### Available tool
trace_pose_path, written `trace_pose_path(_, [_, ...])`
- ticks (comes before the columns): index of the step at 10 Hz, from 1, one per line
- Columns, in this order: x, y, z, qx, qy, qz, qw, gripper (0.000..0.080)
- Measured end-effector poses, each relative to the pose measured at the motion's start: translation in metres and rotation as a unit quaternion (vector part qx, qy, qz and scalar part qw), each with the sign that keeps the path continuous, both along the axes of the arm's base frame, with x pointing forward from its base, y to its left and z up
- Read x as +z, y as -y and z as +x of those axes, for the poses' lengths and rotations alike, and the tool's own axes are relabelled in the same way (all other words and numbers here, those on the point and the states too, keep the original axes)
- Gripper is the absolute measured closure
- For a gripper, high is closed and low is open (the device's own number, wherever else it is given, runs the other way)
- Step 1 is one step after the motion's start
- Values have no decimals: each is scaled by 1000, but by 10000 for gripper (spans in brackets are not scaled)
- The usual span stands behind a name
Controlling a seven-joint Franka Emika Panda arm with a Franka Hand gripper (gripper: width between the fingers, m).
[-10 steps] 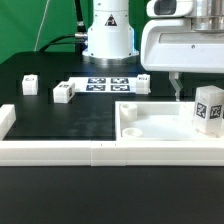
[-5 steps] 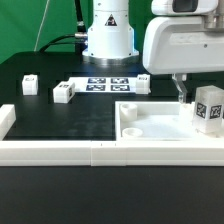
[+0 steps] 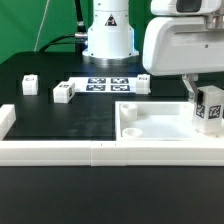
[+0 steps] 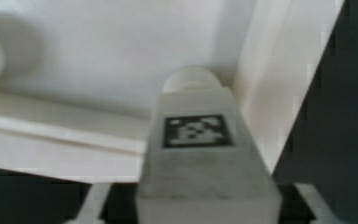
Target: Assemble one leg
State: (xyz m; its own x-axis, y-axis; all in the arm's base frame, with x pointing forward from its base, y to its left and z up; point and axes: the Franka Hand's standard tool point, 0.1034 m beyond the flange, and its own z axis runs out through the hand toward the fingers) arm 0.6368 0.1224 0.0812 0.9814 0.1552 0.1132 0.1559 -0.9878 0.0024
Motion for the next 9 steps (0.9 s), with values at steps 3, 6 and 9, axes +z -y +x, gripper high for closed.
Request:
trace_pose_path(3, [0, 1, 0, -119, -3, 18, 993, 509])
trace_pose_path(6, [-2, 4, -1, -350, -7, 40, 936, 508])
trace_pose_path(9, [-2, 4, -3, -514, -14, 57, 856, 508])
